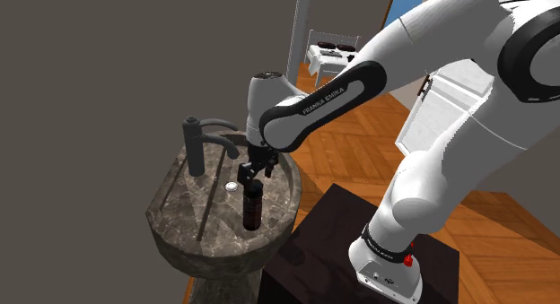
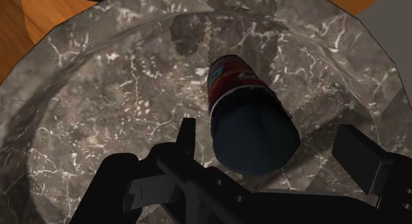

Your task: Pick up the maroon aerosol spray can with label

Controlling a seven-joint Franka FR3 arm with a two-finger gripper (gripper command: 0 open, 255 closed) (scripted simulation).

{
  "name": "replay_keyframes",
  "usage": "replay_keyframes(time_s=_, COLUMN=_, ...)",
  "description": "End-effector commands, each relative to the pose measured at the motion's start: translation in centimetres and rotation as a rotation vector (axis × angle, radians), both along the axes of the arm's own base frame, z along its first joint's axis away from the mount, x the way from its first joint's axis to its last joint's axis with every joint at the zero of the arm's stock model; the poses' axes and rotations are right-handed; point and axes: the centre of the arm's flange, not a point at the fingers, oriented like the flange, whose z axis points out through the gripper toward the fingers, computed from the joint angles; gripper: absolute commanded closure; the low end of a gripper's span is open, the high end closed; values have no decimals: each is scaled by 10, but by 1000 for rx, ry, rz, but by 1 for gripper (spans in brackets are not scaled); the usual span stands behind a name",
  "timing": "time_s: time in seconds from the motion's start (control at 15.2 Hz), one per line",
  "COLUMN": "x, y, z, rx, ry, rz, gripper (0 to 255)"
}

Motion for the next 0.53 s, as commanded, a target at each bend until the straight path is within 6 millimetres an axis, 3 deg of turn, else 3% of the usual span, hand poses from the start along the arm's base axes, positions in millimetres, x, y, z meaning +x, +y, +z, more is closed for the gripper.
replay_keyframes(time_s=0.0, x=0, y=1, z=-11, rx=0, ry=0, rz=0, gripper=0)
replay_keyframes(time_s=0.46, x=0, y=1, z=-40, rx=0, ry=0, rz=0, gripper=0)
